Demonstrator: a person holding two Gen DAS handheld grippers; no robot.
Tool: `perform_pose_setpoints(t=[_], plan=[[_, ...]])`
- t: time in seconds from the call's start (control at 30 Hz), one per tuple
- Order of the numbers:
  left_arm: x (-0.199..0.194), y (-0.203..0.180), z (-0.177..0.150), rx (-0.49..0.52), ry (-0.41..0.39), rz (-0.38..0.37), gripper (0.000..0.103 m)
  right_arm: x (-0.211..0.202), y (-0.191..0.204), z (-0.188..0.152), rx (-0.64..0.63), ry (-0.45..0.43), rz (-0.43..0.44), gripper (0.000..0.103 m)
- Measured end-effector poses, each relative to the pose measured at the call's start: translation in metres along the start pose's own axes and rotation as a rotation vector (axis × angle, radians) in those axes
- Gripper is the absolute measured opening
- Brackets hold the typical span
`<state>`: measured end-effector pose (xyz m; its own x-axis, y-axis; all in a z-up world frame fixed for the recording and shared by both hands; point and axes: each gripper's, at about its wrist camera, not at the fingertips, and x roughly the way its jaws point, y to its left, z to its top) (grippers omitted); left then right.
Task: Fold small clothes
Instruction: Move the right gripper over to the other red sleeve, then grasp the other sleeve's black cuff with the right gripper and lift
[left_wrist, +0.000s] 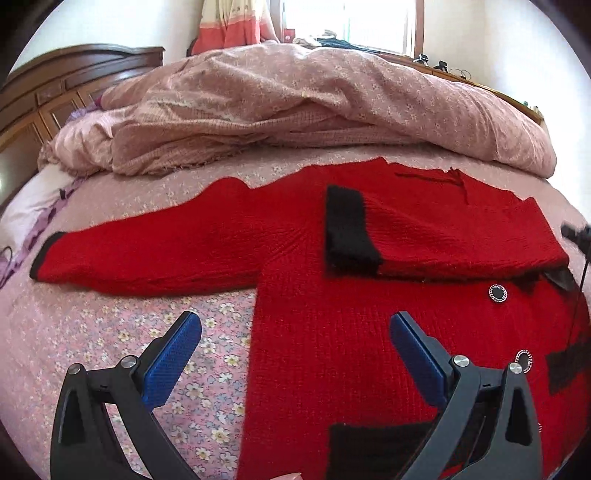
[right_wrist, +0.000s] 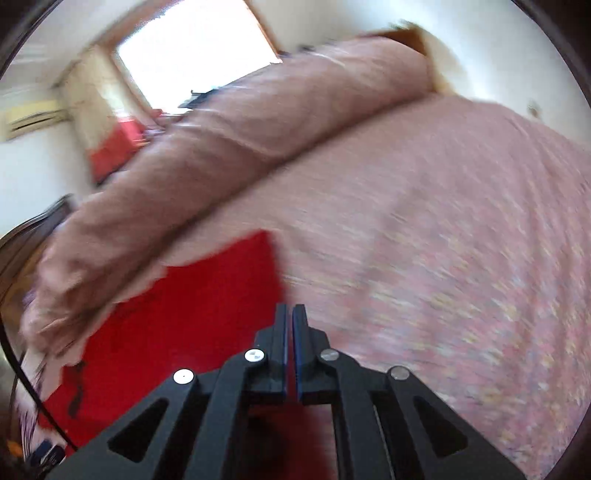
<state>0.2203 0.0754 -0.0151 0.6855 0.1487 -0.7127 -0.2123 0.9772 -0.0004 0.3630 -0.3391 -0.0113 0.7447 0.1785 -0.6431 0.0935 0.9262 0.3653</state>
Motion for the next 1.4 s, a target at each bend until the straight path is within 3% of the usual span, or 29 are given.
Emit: perform_pose_setpoints(t=[0.1,0.2,0.23,0.33,0.37,0.5,0.63,0.67,0.8,0.87,1.03,1.17,1.33,1.4], plan=[[-0.001,0.005,0.003,-0.031,-0.012,-0.007,0.099,0.017,0.036,0.003,-0.135,0.056,0.085,0.003],[0.002,0.01,0.006,-0.064,-0.01,-0.011,0.099,0.062,0.034,-0.006,-0.172,0.183,-0.067,0.0],[0.003,0.012,0.006,-0.071,-0.006,-0.008,0.099,0.06,0.026,-0.005,-0.138,0.164,-0.052,0.0],[0.006,0.018,0.006,-0.092,0.005,-0.006,0.099,0.053,0.007,0.002,-0.07,0.11,-0.157,0.0],[0.007,0.019,0.006,-0.1,0.008,-0.009,0.099,0.052,0.003,0.002,-0.041,0.107,-0.15,0.0],[0.004,0.022,0.007,-0.115,0.005,-0.019,0.099,0.048,0.014,0.001,-0.089,0.1,-0.165,0.0],[-0.004,0.03,0.005,-0.114,-0.008,-0.018,0.099,0.022,0.039,-0.007,-0.172,0.063,-0.167,0.023],[-0.006,0.034,0.005,-0.12,-0.011,-0.021,0.099,0.014,0.047,-0.01,-0.194,0.056,-0.144,0.023],[-0.016,0.058,0.003,-0.157,-0.024,-0.017,0.099,-0.004,0.116,-0.029,-0.355,0.064,-0.045,0.031],[-0.021,0.073,0.0,-0.175,-0.032,0.0,0.099,-0.011,0.159,-0.042,-0.458,0.057,-0.019,0.041],[-0.031,0.129,-0.012,-0.246,-0.063,0.087,0.099,-0.023,0.279,-0.095,-0.706,0.059,0.137,0.043],[-0.039,0.186,-0.032,-0.346,-0.055,0.145,0.099,-0.039,0.369,-0.159,-0.887,0.035,0.223,0.057],[-0.057,0.275,-0.057,-0.53,-0.025,0.282,0.099,-0.038,0.472,-0.248,-1.142,-0.01,0.302,0.059],[-0.064,0.304,-0.067,-0.612,-0.013,0.317,0.099,-0.031,0.51,-0.284,-1.232,0.01,0.365,0.059]])
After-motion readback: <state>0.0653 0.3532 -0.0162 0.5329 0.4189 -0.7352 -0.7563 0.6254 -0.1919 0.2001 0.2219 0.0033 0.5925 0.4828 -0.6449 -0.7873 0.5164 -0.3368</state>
